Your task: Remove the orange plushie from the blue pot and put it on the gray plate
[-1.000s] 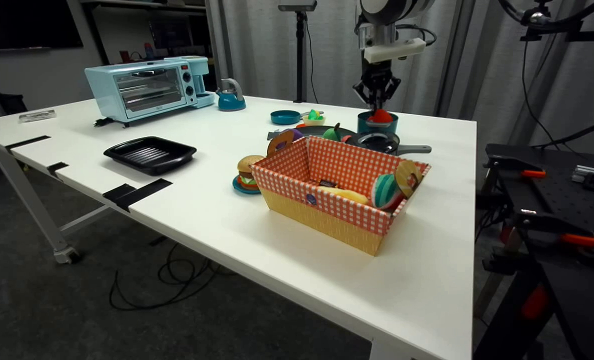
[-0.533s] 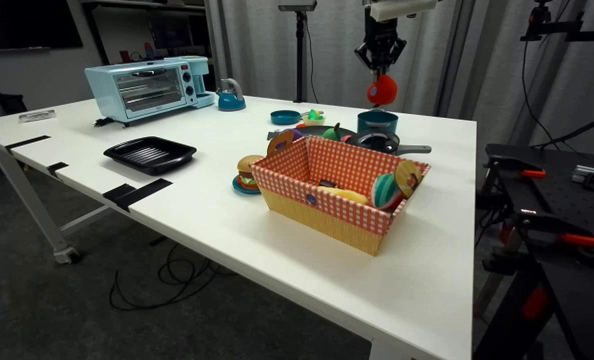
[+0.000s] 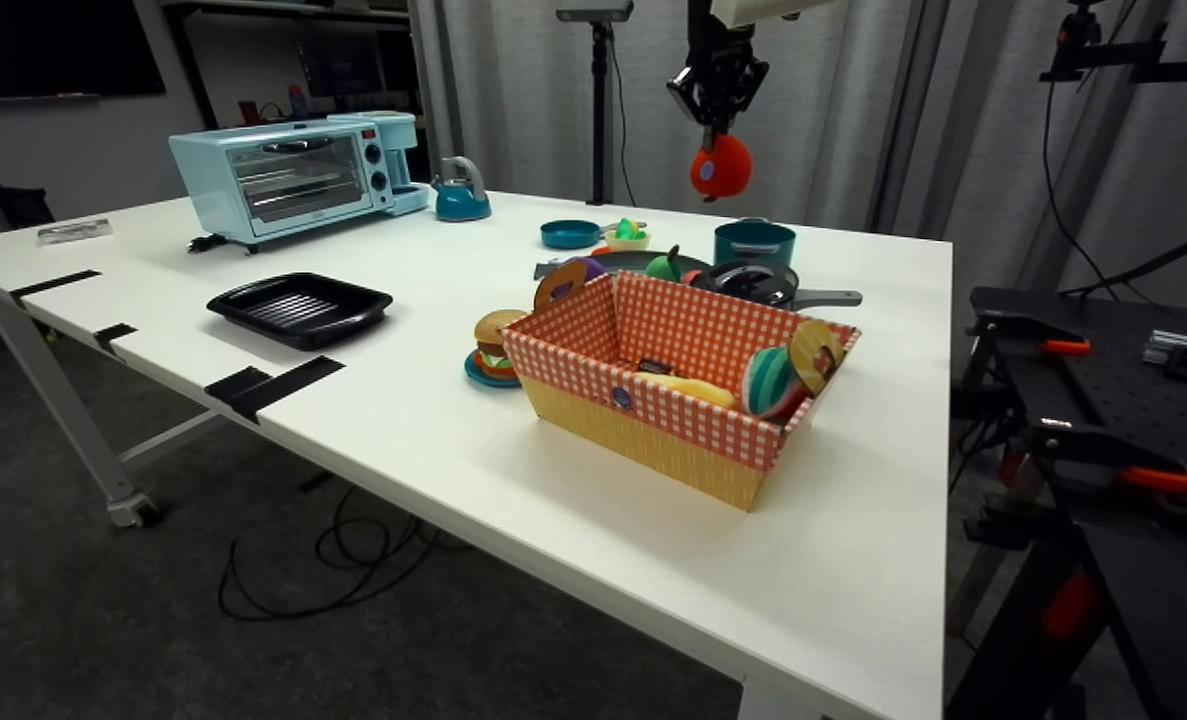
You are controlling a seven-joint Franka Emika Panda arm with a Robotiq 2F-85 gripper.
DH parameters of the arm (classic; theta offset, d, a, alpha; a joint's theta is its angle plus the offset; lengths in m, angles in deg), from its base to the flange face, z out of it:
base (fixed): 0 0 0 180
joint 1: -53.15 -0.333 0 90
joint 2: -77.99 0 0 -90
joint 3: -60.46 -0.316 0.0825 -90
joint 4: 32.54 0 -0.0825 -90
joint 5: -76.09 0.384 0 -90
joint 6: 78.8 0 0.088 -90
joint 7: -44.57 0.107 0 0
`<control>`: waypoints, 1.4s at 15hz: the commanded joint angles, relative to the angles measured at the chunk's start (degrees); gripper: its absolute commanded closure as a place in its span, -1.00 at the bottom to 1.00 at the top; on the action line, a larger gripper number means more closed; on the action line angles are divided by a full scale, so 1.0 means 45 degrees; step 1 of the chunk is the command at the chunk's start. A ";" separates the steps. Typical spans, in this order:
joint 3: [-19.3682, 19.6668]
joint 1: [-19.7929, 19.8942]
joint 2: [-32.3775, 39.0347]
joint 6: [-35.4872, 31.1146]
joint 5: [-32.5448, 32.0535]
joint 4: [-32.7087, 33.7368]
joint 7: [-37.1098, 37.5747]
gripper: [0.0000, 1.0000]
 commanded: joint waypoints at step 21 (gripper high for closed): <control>0.1046 -0.2393 0.5301 -0.1544 -0.3372 0.4295 0.0766 0.94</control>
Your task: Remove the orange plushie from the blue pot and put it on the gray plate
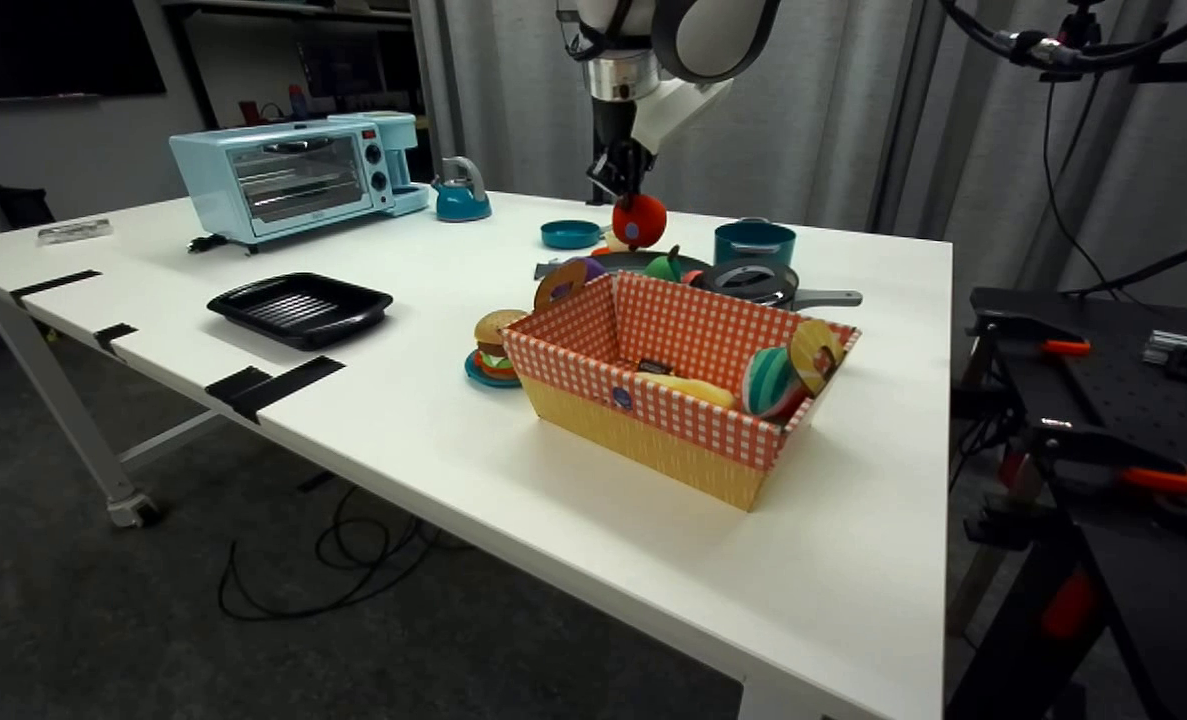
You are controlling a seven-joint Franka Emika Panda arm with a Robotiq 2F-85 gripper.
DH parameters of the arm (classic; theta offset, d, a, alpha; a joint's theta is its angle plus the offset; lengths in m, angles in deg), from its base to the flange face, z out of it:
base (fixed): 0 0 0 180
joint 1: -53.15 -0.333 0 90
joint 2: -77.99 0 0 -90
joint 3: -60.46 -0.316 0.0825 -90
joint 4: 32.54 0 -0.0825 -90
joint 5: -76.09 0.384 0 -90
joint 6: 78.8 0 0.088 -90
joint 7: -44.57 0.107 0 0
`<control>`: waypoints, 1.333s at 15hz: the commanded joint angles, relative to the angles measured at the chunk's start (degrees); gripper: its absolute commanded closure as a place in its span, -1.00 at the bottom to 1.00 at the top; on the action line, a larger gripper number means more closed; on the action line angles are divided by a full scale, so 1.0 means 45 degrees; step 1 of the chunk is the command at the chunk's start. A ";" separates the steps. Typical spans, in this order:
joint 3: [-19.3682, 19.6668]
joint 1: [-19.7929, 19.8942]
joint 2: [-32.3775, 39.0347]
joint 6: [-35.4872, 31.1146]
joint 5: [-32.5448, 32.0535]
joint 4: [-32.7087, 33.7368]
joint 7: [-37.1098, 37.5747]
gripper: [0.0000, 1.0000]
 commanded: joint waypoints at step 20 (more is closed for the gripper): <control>-0.0072 -0.0356 -0.2887 0.1619 0.1919 -0.3026 0.0252 -1.00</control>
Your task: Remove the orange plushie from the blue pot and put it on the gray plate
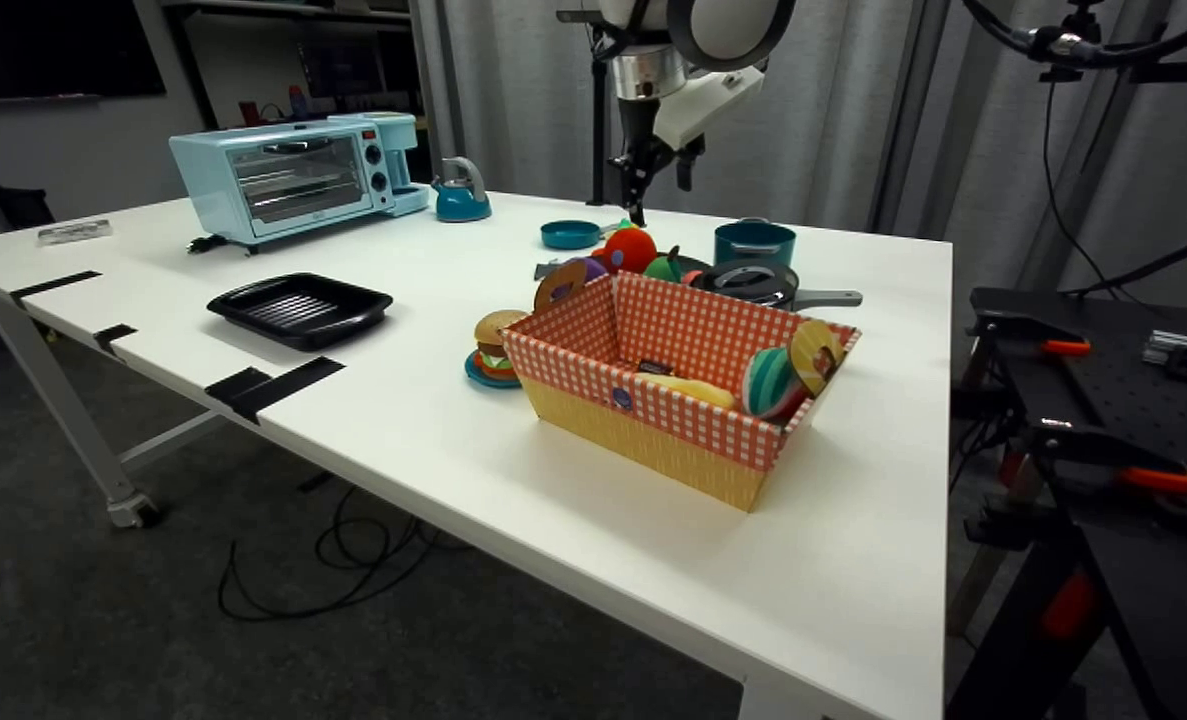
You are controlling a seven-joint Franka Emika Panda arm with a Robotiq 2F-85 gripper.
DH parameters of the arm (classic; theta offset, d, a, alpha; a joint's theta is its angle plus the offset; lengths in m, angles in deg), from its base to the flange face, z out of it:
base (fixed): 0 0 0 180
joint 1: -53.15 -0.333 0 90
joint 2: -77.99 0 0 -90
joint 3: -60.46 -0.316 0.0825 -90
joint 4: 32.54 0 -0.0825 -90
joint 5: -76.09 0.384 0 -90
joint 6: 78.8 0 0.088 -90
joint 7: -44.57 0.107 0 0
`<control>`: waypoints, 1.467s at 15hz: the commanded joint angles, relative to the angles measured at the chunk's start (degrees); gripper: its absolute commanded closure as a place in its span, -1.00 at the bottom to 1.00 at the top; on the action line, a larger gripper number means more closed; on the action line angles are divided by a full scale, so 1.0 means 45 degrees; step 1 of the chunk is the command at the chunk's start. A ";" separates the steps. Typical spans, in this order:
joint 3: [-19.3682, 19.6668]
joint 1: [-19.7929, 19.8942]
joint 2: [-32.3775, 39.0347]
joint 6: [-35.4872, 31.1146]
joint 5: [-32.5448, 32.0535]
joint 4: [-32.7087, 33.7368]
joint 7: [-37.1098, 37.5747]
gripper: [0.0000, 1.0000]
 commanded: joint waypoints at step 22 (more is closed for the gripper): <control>-0.2282 0.3107 -1.0066 0.1711 0.2328 -0.8239 -0.6634 -1.00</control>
